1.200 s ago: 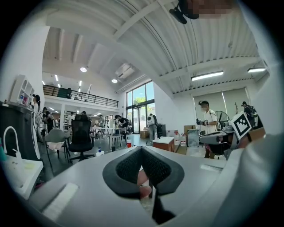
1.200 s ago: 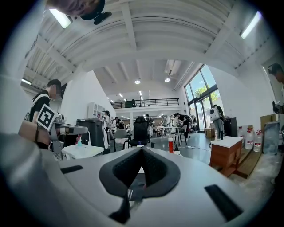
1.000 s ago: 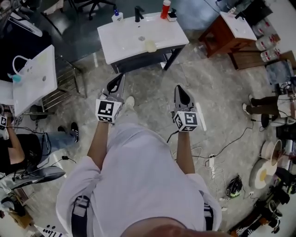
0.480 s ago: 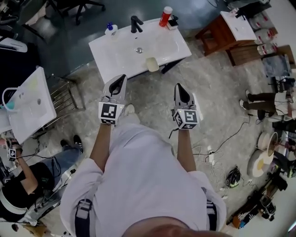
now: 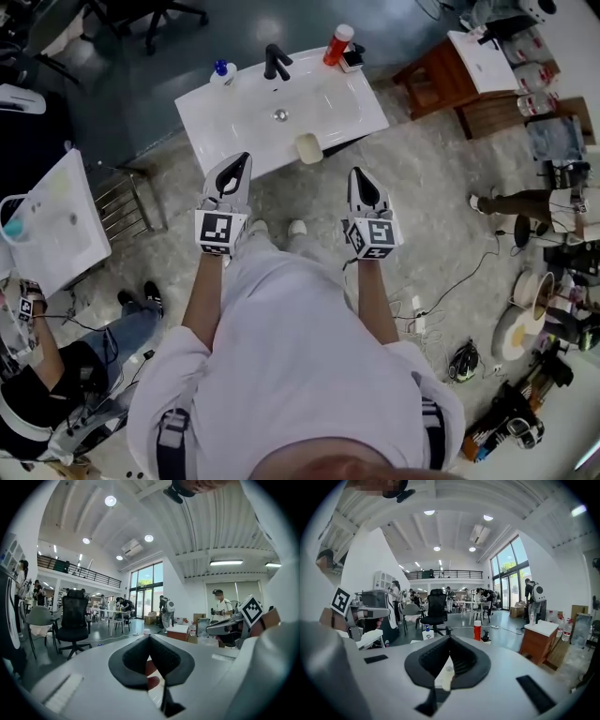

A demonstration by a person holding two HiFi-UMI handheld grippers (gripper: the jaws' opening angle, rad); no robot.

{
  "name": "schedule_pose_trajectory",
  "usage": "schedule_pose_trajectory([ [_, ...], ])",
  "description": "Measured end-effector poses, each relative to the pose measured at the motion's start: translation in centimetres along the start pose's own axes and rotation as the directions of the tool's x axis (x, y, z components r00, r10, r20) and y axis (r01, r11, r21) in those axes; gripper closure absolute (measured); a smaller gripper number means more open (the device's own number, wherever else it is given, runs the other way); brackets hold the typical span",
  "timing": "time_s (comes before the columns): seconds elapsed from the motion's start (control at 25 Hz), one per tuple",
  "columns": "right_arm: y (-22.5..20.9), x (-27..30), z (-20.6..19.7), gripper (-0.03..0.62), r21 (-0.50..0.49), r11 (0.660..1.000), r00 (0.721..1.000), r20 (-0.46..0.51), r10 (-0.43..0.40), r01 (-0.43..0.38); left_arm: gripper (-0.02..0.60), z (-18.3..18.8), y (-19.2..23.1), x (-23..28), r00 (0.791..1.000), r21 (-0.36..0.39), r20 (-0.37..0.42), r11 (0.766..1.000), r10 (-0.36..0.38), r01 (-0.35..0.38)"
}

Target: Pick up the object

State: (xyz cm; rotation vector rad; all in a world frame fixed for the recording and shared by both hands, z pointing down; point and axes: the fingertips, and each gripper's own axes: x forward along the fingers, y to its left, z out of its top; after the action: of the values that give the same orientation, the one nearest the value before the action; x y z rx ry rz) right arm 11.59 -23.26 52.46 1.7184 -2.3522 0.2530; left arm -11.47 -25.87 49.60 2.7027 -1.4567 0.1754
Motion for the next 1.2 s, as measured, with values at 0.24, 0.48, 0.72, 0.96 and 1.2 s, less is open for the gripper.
schedule_pose_trajectory([
  [0.24,-1.1,1.0,-0.1,0.589,-0.015,0.998,0.998,0.002,0.057,-0.057,0.581,0.3,0.2,-0.6,0.994,-0.009,0.010,0.994,0.105,-0.105],
  [0.48,-1.9,1.9,-1.8,0.574,0.005,0.995,0.995,-0.026,0.096,-0.096,0.581,0.5,0.0,-1.2,0.987,-0.013,0.006,0.987,0.159,-0.159],
  [0.72,-1.2,3.7,-4.1,0.464,0.024,0.989,0.985,-0.082,0.149,-0.147,0.581,0.2,0.8,-2.5,0.976,-0.016,-0.009,0.976,0.216,-0.216],
  [0.96,-0.5,5.6,-6.6,0.316,0.041,0.982,0.972,-0.141,0.189,-0.185,0.581,-0.5,1.5,-4.3,0.961,-0.014,-0.031,0.961,0.274,-0.275],
  [1.2,-0.3,8.0,-9.3,0.209,0.036,0.980,0.958,-0.206,0.198,-0.195,0.581,-0.8,2.1,-6.4,0.940,-0.003,-0.051,0.942,0.336,-0.337],
])
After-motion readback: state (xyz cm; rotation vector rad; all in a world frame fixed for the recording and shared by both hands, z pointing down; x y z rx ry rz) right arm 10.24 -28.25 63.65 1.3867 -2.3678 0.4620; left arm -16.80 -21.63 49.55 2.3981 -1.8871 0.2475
